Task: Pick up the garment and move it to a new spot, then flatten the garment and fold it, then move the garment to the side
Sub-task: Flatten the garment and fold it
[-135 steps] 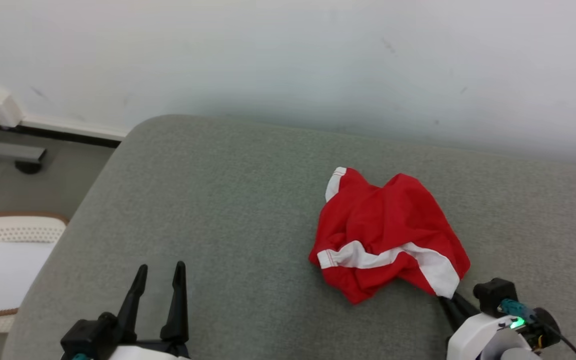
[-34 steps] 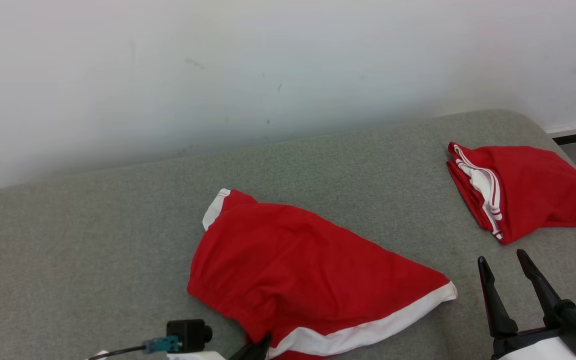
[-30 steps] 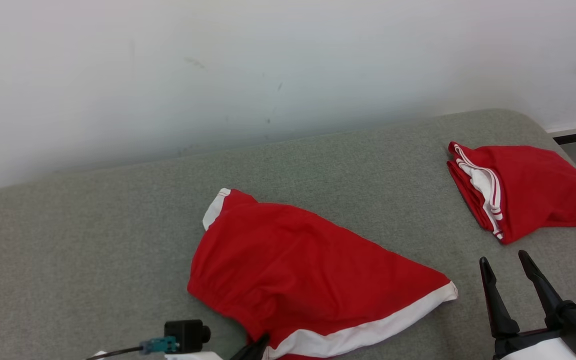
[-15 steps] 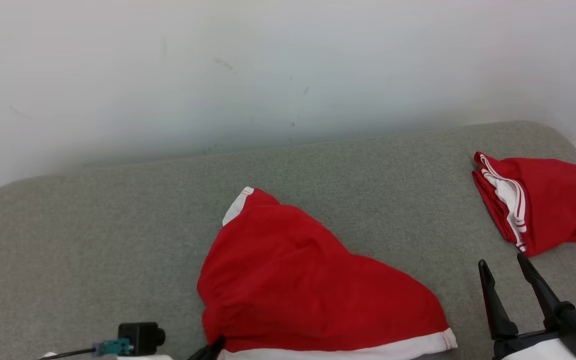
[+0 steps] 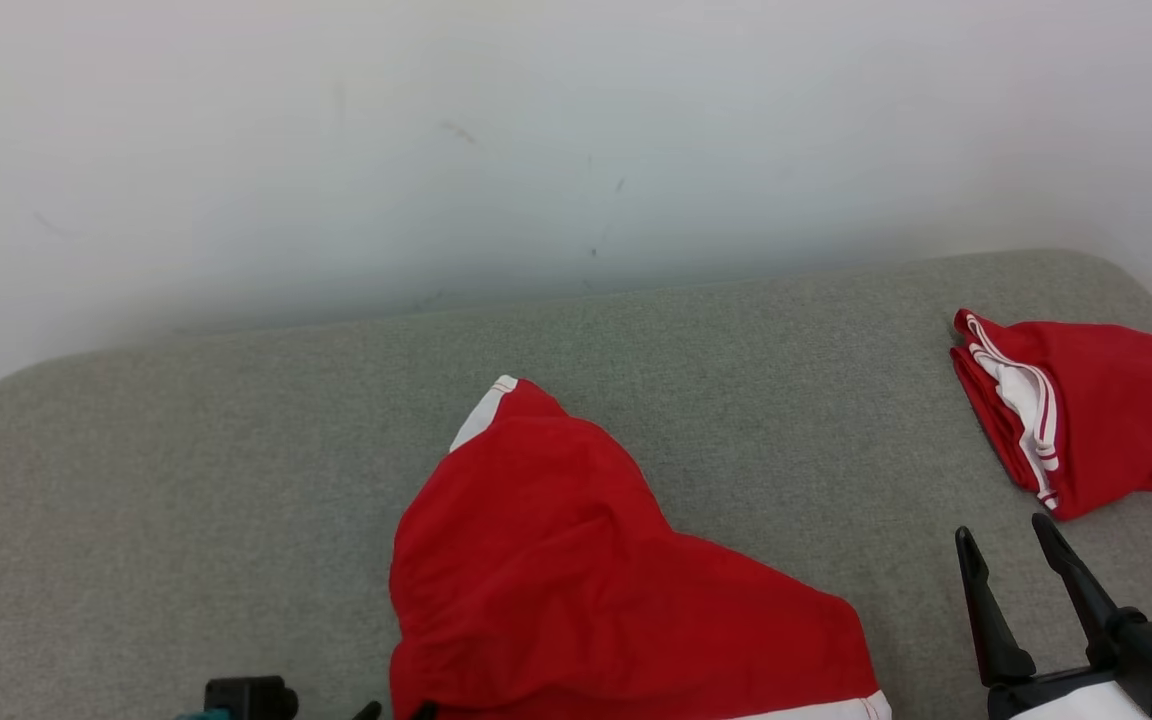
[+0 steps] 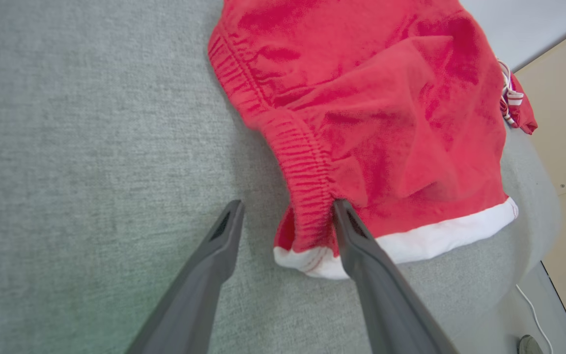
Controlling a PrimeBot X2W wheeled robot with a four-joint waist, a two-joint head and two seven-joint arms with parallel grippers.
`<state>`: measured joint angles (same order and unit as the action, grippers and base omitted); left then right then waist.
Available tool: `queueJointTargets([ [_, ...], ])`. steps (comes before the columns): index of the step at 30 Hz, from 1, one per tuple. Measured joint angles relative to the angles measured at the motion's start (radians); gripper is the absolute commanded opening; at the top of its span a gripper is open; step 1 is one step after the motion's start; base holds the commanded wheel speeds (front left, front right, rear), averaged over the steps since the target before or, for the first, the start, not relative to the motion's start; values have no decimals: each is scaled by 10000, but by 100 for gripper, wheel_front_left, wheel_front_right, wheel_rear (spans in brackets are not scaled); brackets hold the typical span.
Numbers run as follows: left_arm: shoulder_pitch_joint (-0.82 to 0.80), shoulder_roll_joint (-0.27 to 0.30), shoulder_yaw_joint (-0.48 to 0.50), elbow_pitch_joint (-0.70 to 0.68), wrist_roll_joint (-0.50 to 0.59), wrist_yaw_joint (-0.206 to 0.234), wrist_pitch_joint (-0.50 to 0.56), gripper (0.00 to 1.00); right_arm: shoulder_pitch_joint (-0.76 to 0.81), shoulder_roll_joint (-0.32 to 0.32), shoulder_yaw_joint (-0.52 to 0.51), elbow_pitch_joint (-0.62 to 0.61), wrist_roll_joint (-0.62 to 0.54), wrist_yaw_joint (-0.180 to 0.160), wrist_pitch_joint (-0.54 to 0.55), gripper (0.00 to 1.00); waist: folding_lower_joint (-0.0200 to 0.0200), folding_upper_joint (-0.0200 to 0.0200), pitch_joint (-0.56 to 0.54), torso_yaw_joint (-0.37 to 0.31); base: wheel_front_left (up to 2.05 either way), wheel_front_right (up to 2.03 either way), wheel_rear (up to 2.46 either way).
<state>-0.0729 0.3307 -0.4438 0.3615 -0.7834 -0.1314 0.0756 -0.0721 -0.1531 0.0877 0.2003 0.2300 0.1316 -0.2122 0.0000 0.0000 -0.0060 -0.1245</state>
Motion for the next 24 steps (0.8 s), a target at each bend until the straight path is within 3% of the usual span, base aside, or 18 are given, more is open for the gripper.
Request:
queueJointTargets([
  [6, 177, 355, 119, -249, 190, 245, -364, 100, 119, 0, -29, -35, 0, 0, 42, 100, 0, 0, -153, 141, 0, 0, 0],
  [14, 206, 920, 844, -1609, 986, 1350, -1653, 100, 132, -31, -10, -268, 4, 0, -6, 100, -1, 0, -333, 341, 0, 0, 0],
  [18, 212, 757, 1210, -2334, 1442, 1910, -2792, 100, 298, 63, -63, -383, 88, 0, -121, 100, 0, 0, -446, 369, 0, 0, 0],
  [24, 631, 454, 1785, -3060, 2230, 2621, -3329, 100, 619, 274, -117, -828, 67, 0, -445, 100, -1, 0, -545, 294, 0, 0, 0],
])
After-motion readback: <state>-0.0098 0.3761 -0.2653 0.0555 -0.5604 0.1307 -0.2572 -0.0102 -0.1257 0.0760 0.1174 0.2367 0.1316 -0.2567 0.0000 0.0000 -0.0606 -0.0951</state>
